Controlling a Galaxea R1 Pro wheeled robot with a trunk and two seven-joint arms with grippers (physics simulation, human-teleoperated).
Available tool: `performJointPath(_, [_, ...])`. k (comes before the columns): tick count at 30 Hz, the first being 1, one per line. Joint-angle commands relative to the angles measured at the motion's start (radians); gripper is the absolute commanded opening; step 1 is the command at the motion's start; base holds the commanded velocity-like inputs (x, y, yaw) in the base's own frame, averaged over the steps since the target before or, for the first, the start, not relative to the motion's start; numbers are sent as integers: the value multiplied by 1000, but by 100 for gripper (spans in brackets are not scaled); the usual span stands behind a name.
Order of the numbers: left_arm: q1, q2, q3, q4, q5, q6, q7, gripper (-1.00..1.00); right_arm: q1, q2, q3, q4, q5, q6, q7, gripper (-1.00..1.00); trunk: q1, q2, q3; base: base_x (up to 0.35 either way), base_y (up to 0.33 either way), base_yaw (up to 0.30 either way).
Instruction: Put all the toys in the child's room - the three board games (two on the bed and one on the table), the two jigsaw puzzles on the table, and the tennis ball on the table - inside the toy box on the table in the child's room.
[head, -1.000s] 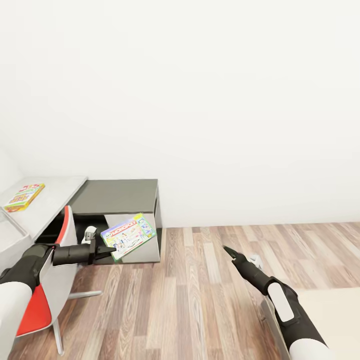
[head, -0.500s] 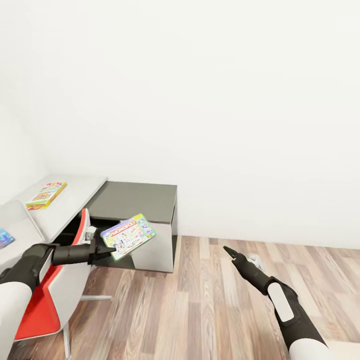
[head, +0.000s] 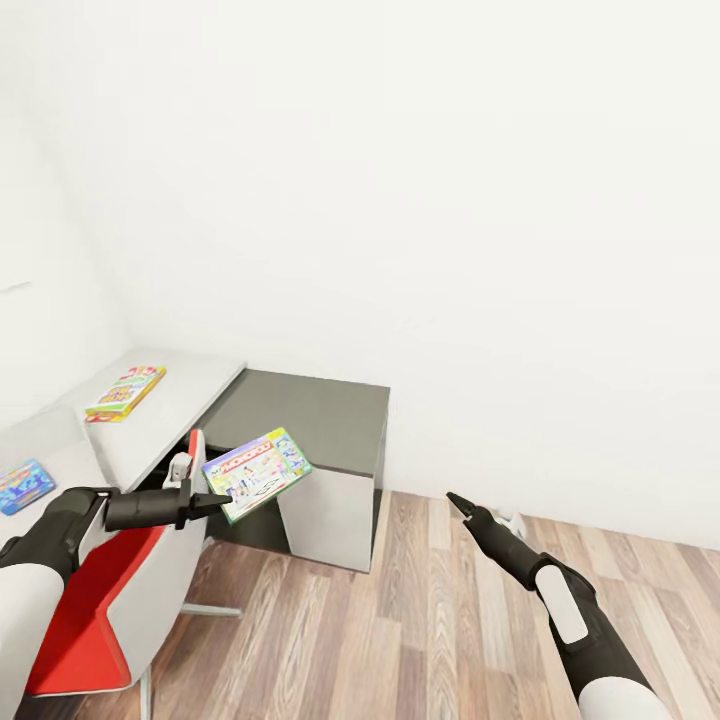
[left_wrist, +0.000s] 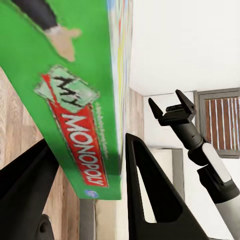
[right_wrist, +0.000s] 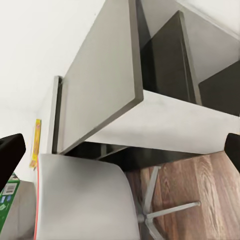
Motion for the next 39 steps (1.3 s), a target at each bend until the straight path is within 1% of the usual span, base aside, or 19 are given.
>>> performJointPath(1, [-1,0,5,-1,-7,11,-8,-100,-1,0,-3,0,-6,8,1,100,1,-2,-2,226,0,6])
performJointPath(9, [-1,0,5,-1,-7,11,-8,-100,-1,1,0,-2,-6,8,0,100,1,-2,-2,62,0,1])
performJointPath(10, [-1,0,5,-1,-7,11,-8,-100,-1,1,8,-2,-5,8,0,100,1,-2,-2,5,0,0])
performJointPath(14, [-1,-1,5,-1,-7,11,-8,-100,-1,0,63,-2,-4,7,-2,100,1,-2,-2,2,0,0])
performJointPath(17, [-1,-1,5,-1,-6,11,-8,-100,-1,0,78,-2,-4,6,-2,100,1,-2,-2,0,0,0])
performJointPath(25, [-1,0,7,-1,-5,11,-9,-100,-1,1,83,0,-4,5,-2,100,1,-2,-1,0,26,46])
performJointPath(33, [-1,5,7,-1,-4,11,-9,-100,-1,1,83,0,-4,6,-2,100,1,-2,-1,33,206,262])
performJointPath(39, [-1,17,7,-1,-2,11,-9,-100,-1,1,83,0,-4,6,-2,100,1,-2,-1,86,33,286])
